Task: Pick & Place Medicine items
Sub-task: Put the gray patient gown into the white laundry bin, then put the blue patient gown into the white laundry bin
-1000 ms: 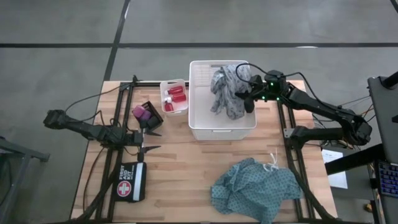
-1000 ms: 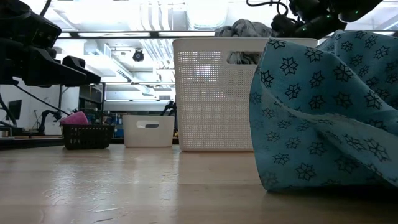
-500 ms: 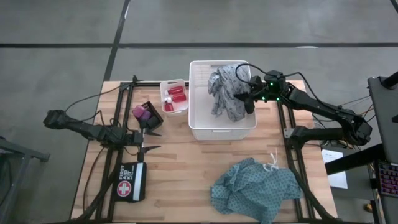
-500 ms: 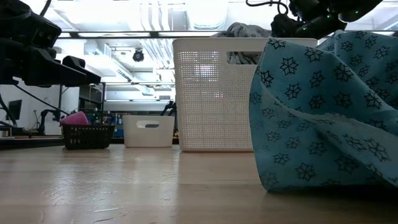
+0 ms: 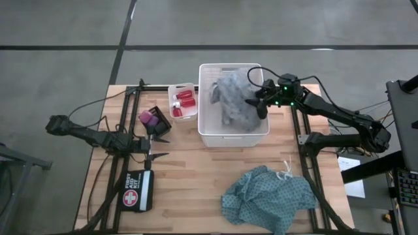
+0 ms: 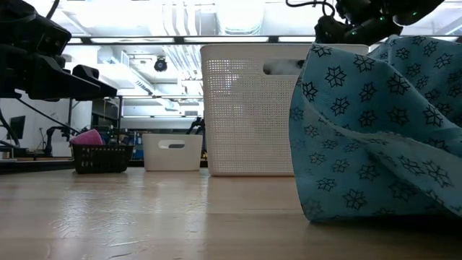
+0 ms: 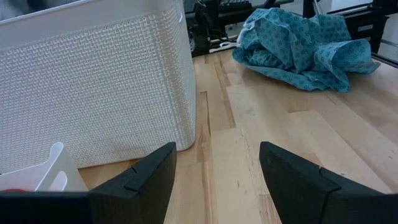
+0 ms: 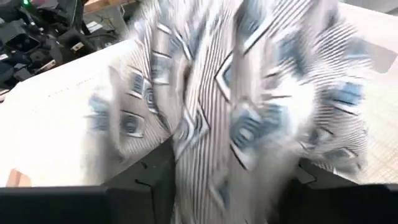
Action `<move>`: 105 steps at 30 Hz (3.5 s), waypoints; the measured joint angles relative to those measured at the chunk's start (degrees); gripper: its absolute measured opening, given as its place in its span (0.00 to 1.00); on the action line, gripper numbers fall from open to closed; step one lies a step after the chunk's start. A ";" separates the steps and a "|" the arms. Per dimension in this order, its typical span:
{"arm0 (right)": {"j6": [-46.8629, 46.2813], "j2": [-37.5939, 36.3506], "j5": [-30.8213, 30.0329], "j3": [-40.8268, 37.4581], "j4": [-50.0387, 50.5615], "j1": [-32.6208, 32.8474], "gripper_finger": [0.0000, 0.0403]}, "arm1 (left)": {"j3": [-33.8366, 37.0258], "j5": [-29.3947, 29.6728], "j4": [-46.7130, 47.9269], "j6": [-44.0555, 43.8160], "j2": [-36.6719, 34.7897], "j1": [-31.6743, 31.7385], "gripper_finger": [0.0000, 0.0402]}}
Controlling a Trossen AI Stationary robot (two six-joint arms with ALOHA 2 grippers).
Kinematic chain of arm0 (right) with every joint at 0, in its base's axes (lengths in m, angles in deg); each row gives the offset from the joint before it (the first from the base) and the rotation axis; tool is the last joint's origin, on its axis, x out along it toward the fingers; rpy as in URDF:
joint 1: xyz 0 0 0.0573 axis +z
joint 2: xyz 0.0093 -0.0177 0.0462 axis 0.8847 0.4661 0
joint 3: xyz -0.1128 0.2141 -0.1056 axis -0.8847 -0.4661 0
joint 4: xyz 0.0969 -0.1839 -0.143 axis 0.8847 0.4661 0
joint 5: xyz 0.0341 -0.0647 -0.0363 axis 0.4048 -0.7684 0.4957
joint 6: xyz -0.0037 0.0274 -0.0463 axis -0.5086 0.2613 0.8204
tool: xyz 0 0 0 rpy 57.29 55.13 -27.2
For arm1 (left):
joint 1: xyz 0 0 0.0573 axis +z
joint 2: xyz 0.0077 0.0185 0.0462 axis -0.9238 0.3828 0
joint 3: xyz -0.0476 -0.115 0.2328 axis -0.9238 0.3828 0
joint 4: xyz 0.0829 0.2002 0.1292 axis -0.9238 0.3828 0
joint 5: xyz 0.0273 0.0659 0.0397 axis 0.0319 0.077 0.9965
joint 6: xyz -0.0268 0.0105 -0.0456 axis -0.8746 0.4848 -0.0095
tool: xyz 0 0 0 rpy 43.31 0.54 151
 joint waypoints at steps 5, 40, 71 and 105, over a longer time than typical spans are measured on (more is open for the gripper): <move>0.42 -0.78 0.00 0.09 -0.24 -0.01 0.48 | 0.00 -0.01 0.02 0.00 -0.01 0.00 0.59; 2.21 -8.83 7.17 0.02 -7.43 12.14 0.50 | 0.00 -0.01 0.02 0.00 0.01 0.00 0.59; 9.60 -14.27 -11.28 -0.04 6.03 41.78 0.50 | 0.00 0.01 0.00 0.00 0.01 0.01 0.59; -37.18 -1.40 -30.12 0.02 30.86 75.49 0.50 | 0.00 0.01 0.01 -0.02 0.04 0.00 0.59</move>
